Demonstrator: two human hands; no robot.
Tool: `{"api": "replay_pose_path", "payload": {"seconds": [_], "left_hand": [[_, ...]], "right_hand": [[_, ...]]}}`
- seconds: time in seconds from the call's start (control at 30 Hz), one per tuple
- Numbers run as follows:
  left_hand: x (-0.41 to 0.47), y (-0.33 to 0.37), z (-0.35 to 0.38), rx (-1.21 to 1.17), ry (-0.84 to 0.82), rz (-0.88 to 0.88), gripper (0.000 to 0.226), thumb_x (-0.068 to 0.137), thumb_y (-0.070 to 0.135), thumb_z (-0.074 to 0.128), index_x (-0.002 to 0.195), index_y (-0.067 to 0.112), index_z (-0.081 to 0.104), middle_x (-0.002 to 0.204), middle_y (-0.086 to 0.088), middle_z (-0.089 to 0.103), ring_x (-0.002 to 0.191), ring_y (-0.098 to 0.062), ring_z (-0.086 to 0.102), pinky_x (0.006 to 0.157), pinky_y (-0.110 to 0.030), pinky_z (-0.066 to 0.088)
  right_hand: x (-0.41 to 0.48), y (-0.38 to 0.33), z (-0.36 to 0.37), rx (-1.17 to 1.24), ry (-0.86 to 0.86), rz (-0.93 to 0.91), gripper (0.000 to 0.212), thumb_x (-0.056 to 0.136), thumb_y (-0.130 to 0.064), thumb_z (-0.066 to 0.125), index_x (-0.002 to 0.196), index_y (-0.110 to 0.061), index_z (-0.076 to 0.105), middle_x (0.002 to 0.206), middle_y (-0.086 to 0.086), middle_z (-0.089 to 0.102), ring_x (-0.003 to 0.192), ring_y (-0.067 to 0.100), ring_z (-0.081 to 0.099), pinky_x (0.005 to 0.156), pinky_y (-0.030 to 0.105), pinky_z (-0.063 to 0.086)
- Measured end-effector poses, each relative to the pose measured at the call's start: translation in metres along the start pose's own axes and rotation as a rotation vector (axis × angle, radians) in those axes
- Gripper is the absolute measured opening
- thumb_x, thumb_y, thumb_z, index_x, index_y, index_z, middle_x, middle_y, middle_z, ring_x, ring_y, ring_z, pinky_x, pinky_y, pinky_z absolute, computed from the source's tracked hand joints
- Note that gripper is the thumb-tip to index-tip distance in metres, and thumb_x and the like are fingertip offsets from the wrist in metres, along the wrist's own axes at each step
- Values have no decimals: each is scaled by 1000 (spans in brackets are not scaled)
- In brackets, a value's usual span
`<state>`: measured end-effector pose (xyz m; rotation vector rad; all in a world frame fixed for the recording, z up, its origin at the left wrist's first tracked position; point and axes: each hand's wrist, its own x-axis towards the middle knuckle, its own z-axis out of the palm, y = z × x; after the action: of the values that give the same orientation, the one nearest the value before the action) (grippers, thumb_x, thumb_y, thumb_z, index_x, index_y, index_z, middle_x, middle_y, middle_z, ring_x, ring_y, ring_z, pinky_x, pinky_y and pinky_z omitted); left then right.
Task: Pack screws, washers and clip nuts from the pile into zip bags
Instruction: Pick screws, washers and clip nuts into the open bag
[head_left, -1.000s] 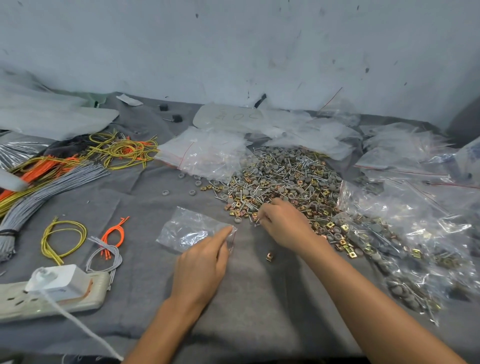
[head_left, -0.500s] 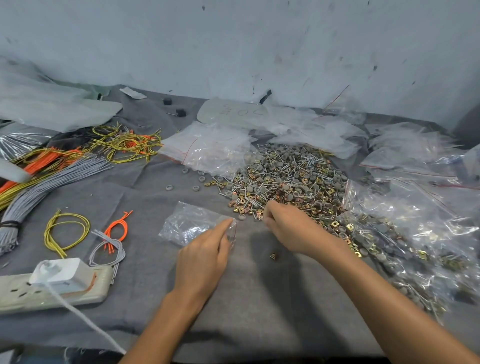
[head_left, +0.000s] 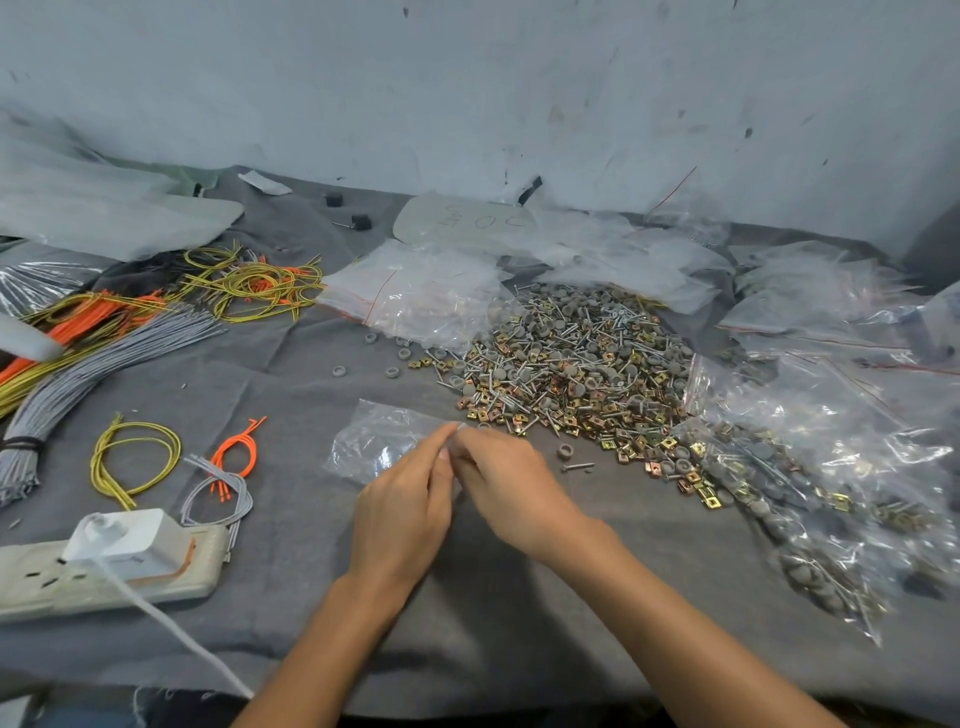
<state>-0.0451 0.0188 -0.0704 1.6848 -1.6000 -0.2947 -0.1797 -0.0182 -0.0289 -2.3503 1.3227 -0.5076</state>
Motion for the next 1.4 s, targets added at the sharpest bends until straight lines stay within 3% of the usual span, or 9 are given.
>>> {"api": "replay_pose_path", "payload": {"seconds": [0.2,0.4,0.5,0.6,0.7,0.97,1.1,1.23,1.4], "left_hand": [[0,0,-2,-35,7,-20,43,98,37,38,135,34,61,122,8,71,108,-23,67,84,-38,54],[1,4,-1,12,-11,-16,43,97,36,40,135,33,61,122,6,72,106,-26,67,83,-39,54],[1,5,-1,43,-25,-7,43,98,35,41,135,32,61,120,5,72,104,-26,68,81,-39,54],[0,5,-1,50,-14,-3,41,97,33,44,133,30,63,120,6,72,103,-24,68,80,-36,54],[1,6,-1,68,-2,11,40,98,32,45,132,29,64,121,8,72,104,-20,68,80,-33,54],[1,6,-3,59,-27,20,41,99,32,43,134,29,63,123,8,71,106,-19,68,82,-34,53],[1,6,-3,70,-32,25,41,99,32,43,135,29,62,121,7,72,102,-21,69,80,-35,54],[1,6,-2,82,-38,38,41,99,33,43,135,30,61,121,5,72,102,-23,69,79,-37,54],[0,5,0,87,-40,35,43,98,35,41,136,30,60,123,4,71,106,-26,68,82,-39,53]], "right_hand": [[-2,1,9,155,18,59,15,96,-19,53,104,-31,58,99,-1,73,96,30,63,83,41,52],[6,31,-13,133,219,61,10,93,-18,67,96,-28,69,89,-15,67,80,6,61,76,29,49],[22,60,-37,-162,104,160,13,98,-20,59,102,-25,69,103,-7,59,96,16,57,81,38,49],[34,81,-47,-365,13,181,17,100,-17,52,106,-21,68,105,-2,51,104,22,52,73,36,41],[41,86,-49,-446,-79,166,15,99,-13,52,102,-21,65,103,-1,45,108,23,47,73,34,36],[39,80,-50,-510,-200,58,13,105,-22,45,97,-19,54,100,1,46,96,22,43,75,39,44],[27,74,-56,-430,-180,78,15,105,-22,43,104,-14,55,106,4,55,99,24,51,86,41,46],[6,57,-60,-128,-126,147,4,97,-19,58,93,-22,59,87,-6,67,81,15,64,75,36,55],[-5,29,-33,13,-50,22,5,89,-16,67,90,-22,66,83,-7,71,80,13,65,79,34,52]]}}
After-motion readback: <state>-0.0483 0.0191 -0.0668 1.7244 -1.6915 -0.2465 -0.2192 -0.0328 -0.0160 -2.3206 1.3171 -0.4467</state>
